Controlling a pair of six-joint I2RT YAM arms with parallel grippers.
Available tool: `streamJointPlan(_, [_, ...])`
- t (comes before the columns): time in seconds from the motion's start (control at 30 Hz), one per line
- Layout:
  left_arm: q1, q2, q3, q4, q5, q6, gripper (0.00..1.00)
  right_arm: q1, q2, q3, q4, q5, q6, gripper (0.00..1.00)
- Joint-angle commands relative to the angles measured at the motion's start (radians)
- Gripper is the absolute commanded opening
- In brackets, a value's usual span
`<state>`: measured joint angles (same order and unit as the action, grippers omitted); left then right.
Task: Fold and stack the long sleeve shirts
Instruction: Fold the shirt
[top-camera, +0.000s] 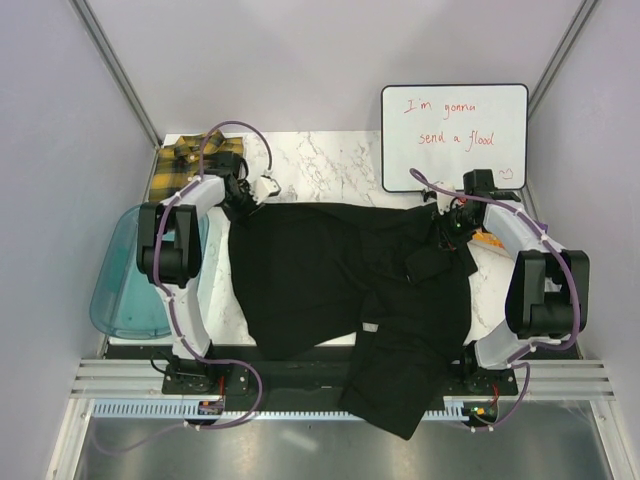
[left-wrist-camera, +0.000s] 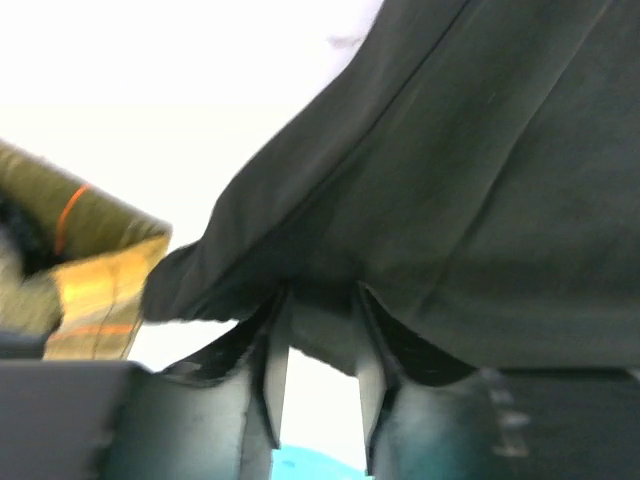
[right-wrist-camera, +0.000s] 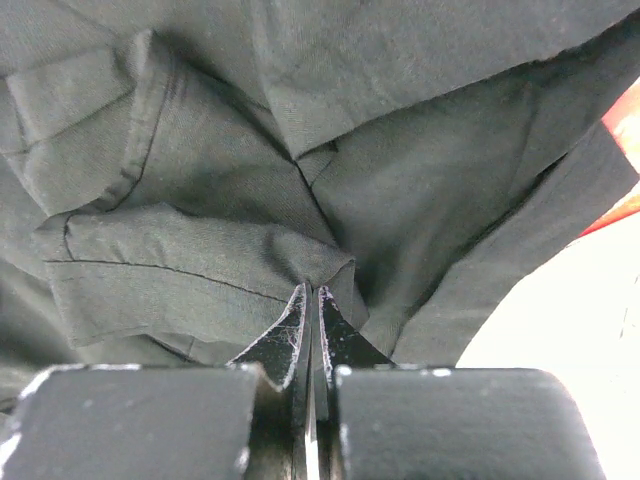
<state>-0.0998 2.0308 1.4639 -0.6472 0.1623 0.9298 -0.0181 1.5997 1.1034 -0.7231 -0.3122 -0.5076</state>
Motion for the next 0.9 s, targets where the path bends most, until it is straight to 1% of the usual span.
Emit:
streamJointPlan(0.0, [0.054, -0.141, 0.033, -0.009, 0.116, 0.052, 0.42, -0.002, -0.058, 0.038, -0.008, -0.062, 0.018, 0.00])
streamJointPlan(0.03, [0.064, -0.171, 0.044, -0.023, 0.155, 0.055, 0.48, -0.003, -0.073, 0.058, -0.018, -0.083, 0.023, 0.00])
streamJointPlan(0.07, [0.064, -0.182, 0.050, -0.025, 0.181, 0.063, 0.50, -0.003, -0.105, 0.067, -0.024, -0.102, 0.032, 0.00])
streamJointPlan(0.17, [0.064, -0.179, 0.068, -0.025, 0.243, 0.083, 0.55, -0.003, -0.165, 0.105, -0.032, -0.163, 0.064, 0.00])
streamJointPlan(0.23, [0.063, -0.155, 0.101, -0.025, 0.244, 0.089, 0.57, -0.005, -0.184, 0.145, -0.030, -0.188, 0.087, 0.00])
streamJointPlan(0.33, [0.063, -0.112, 0.121, -0.023, 0.253, 0.138, 0.59, -0.005, -0.211, 0.209, -0.024, -0.209, 0.138, 0.00])
streamJointPlan(0.5, [0.061, -0.069, 0.142, -0.022, 0.321, 0.242, 0.63, -0.005, -0.224, 0.297, 0.014, -0.235, 0.233, 0.00])
streamJointPlan(0.67, [0.060, -0.024, 0.164, -0.029, 0.324, 0.320, 0.63, -0.006, -0.199, 0.383, 0.042, -0.241, 0.285, 0.00])
streamJointPlan(0.77, [0.058, -0.003, 0.176, -0.039, 0.318, 0.331, 0.57, -0.005, -0.193, 0.430, 0.074, -0.243, 0.325, 0.00])
streamJointPlan(0.8, [0.058, 0.000, 0.180, -0.045, 0.318, 0.330, 0.48, -0.006, -0.192, 0.453, 0.085, -0.246, 0.334, 0.00])
streamJointPlan(0.87, [0.058, -0.003, 0.185, -0.052, 0.319, 0.330, 0.36, -0.005, -0.198, 0.480, 0.126, -0.248, 0.366, 0.00])
